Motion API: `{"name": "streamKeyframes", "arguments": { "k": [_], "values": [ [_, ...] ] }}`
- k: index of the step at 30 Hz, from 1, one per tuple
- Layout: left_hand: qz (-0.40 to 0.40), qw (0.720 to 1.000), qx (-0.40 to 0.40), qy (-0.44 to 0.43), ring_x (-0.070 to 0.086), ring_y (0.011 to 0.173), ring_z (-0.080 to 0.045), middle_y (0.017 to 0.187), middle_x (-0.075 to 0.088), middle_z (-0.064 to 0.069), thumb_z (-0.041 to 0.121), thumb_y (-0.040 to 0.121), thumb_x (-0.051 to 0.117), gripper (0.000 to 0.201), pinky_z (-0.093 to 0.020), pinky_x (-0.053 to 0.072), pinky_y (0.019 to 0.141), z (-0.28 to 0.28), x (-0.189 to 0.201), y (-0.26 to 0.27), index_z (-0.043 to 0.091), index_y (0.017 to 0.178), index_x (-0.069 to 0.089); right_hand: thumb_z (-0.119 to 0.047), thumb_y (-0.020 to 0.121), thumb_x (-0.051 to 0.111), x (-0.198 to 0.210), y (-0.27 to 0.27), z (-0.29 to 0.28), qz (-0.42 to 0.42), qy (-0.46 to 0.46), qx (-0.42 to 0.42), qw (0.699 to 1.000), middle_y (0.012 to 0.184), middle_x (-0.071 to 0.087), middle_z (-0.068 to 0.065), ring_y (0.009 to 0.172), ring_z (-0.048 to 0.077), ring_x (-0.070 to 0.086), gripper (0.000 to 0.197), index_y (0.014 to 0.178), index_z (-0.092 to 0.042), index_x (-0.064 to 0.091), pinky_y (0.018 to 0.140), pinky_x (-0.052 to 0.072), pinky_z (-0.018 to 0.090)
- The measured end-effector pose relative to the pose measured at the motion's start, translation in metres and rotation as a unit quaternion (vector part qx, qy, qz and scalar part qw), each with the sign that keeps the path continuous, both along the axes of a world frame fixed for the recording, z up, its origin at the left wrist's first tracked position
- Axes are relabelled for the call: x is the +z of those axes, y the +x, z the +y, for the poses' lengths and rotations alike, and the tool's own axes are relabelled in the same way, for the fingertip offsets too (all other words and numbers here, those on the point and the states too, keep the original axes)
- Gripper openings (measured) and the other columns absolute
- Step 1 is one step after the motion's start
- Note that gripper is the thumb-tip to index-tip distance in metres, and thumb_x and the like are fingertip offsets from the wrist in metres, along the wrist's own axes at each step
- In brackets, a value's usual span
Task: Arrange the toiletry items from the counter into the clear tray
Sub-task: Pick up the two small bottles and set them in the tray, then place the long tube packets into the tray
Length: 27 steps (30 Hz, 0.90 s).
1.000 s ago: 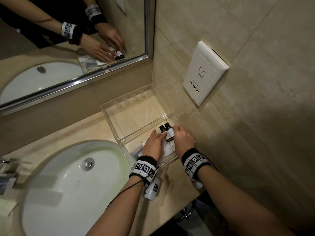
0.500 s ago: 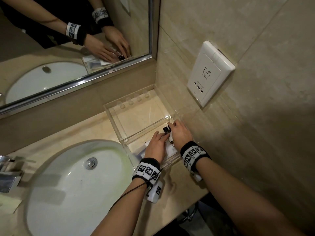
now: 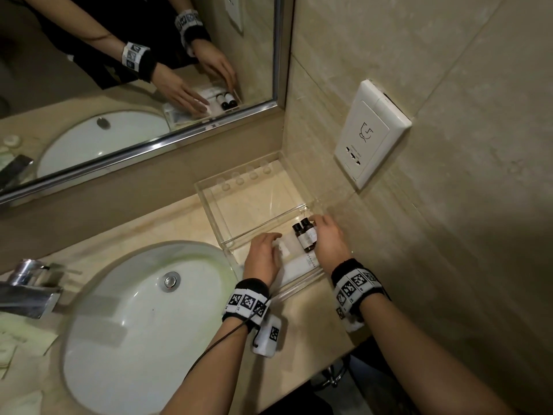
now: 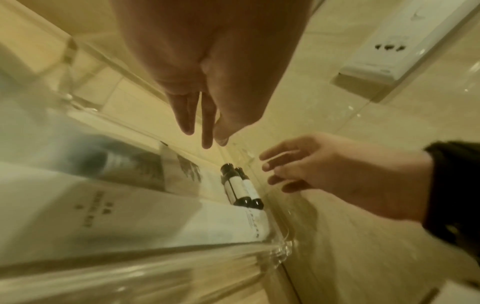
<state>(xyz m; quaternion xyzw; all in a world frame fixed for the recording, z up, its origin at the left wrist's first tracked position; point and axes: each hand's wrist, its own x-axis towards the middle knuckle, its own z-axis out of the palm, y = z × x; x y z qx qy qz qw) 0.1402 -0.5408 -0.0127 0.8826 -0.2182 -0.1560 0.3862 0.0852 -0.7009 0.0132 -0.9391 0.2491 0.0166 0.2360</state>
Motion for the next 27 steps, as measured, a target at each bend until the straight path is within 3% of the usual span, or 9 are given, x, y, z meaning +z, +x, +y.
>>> {"name": "streamKeyframes", "arguments": {
  "k": [4,7,12,16,18,22,27],
  "values": [
    [0.028,0.997,0.065,0.001,0.054,0.112,-0.017,0.117,0.062,-0.003,0.010,0.091,0.054,0.024,-0.032,0.042,0.103,0.030,0.012,-0.001,0.014,0.113,0.062,0.012,0.085,0.047,0.001,-0.008,0.011,-0.043,0.057,0.028,0.997,0.119,0.059,0.004,0.101,0.020,0.062,0.043,0.117,-0.013,0.061,0.088,0.054,0.033],
    [0.034,0.992,0.118,-0.019,0.061,0.098,-0.015,0.106,0.067,-0.002,0.008,0.090,0.055,0.019,-0.035,0.051,0.093,0.057,0.019,-0.006,0.016,0.104,0.065,0.005,0.091,0.048,0.005,-0.008,0.029,-0.071,0.114,0.048,0.990,0.115,0.062,0.006,0.101,0.018,0.062,0.032,0.114,-0.010,0.063,0.091,0.051,0.030],
    [0.057,0.977,0.201,-0.025,0.062,0.086,-0.011,0.097,0.069,0.000,0.011,0.092,0.054,0.016,-0.029,0.053,0.080,0.105,0.036,-0.025,0.016,0.101,0.066,-0.003,0.092,0.052,0.016,0.001,0.074,-0.110,0.190,0.087,0.972,0.105,0.066,0.000,0.093,0.014,0.062,0.023,0.108,-0.014,0.064,0.085,0.053,0.029],
    [0.066,0.960,0.273,-0.012,0.064,0.082,-0.010,0.093,0.070,-0.001,0.010,0.090,0.055,0.016,-0.008,0.045,0.067,0.157,0.046,-0.047,0.018,0.098,0.067,-0.006,0.090,0.053,0.020,0.011,0.127,-0.099,0.244,0.153,0.953,0.092,0.069,-0.003,0.080,0.013,0.065,0.023,0.105,-0.019,0.064,0.075,0.056,0.031],
    [0.064,0.949,0.310,-0.004,0.064,0.079,-0.012,0.090,0.071,-0.002,0.009,0.089,0.055,0.016,-0.003,0.043,0.063,0.187,0.052,-0.061,0.017,0.096,0.067,-0.010,0.091,0.052,0.023,0.015,0.157,-0.081,0.262,0.189,0.943,0.088,0.069,-0.005,0.077,0.012,0.065,0.022,0.106,-0.022,0.064,0.074,0.056,0.032],
    [0.060,0.925,0.375,0.009,0.065,0.078,-0.013,0.087,0.072,-0.004,0.009,0.088,0.055,0.016,-0.006,0.043,0.062,0.247,0.065,-0.085,0.018,0.094,0.067,-0.014,0.091,0.054,0.030,0.019,0.216,-0.063,0.279,0.266,0.920,0.087,0.070,-0.005,0.073,0.011,0.063,0.018,0.105,-0.021,0.063,0.073,0.055,0.032],
    [0.055,0.897,0.438,0.012,0.066,0.078,-0.019,0.085,0.071,-0.007,0.009,0.088,0.056,0.015,-0.012,0.045,0.063,0.309,0.074,-0.106,0.019,0.092,0.066,-0.014,0.092,0.051,0.037,0.020,0.286,-0.032,0.289,0.332,0.897,0.086,0.070,-0.004,0.070,0.008,0.062,0.017,0.102,-0.019,0.064,0.069,0.050,0.024]
  ]
}}
